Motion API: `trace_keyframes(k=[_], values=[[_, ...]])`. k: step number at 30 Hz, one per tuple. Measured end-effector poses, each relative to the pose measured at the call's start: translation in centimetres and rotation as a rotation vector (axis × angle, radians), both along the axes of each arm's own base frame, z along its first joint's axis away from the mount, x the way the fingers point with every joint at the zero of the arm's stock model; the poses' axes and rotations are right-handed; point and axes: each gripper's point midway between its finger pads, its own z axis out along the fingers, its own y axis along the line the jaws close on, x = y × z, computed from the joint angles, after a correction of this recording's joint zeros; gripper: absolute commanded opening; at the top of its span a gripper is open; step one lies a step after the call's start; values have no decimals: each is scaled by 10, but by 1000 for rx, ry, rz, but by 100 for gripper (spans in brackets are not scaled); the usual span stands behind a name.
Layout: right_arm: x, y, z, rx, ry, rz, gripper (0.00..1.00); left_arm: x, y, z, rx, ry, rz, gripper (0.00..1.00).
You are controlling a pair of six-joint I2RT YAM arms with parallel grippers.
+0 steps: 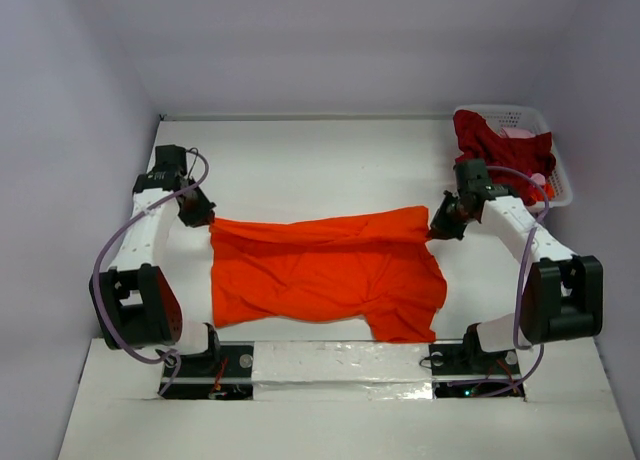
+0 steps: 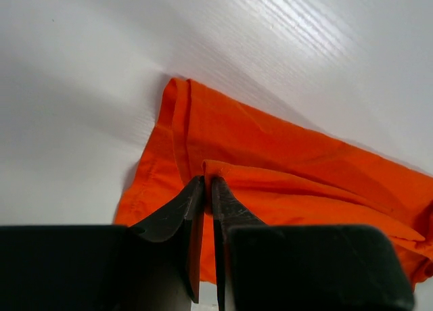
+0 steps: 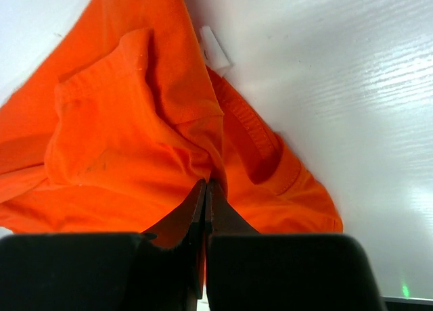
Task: Fold and stack the t-shirts
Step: Fold the flattened tshirt in 1/3 of the way
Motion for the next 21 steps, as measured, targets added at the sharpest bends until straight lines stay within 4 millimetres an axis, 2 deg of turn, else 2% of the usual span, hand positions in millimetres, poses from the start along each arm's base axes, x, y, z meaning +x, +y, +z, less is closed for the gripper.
trace_keyframes(k=[13, 21], values=[[-8, 9, 3, 53, 7, 30, 0, -26, -19, -28, -94, 92, -33, 7], [-11, 18, 4, 101, 17, 41, 0, -28, -23, -29, -115, 97, -41, 7]])
